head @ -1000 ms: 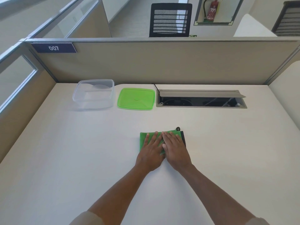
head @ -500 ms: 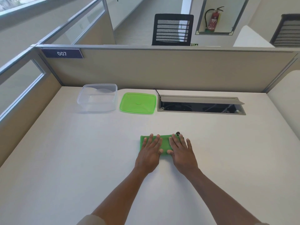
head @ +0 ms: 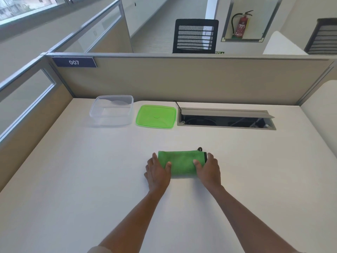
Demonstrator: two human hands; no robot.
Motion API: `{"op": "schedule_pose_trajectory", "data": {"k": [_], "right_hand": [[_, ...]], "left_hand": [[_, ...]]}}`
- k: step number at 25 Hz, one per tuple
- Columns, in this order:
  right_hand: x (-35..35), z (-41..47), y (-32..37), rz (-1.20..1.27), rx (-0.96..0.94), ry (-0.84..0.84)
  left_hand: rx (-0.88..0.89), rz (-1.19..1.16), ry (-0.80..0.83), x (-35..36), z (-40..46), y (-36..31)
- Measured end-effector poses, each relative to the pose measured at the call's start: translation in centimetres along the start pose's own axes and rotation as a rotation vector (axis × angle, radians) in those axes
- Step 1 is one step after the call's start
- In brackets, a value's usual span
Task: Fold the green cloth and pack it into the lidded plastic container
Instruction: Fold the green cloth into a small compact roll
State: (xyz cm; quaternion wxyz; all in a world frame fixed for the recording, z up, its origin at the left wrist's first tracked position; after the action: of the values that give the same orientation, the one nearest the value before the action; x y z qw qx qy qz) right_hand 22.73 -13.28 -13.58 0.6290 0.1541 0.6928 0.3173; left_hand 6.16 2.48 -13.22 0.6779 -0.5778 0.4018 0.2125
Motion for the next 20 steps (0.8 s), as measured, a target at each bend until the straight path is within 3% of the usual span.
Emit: {"op": "schedule_pose_trajectory", "data": {"k": [5,12,16,20], "right_hand": [[0.3,1.0,-0.9,0.080,0.254,0.075],[-0.1,1.3,-1.7,0.229,0.418,0.183],[0.9,-0.4,-1.6,0.441,0.617,0.292],[1.7,-1.9,-0.4,0.476,0.609,0.344]], "left_hand": [[-0.372,-0.029,0.081,1.0,0.1,1.2],[-0.722,-0.503,0.264,0.9,1.2,2.6],[-0.826,-0.644,0.379,0.1,0.6,3.1],[-0.829,-0.706,0.456,-1.0,1.1,4.1]]}}
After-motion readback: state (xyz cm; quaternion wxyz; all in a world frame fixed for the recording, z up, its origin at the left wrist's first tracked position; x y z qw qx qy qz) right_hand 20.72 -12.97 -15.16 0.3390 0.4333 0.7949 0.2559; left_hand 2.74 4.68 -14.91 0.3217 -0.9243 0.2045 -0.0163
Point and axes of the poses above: each hand's wrist, its own z-axis towards the middle knuckle, its own x-axis out of the palm, y = z × x, the point moved 7 cm from there along z, towards the middle knuckle, and after that the axes turned 15 degrees about -y, right-handed, at the moved point
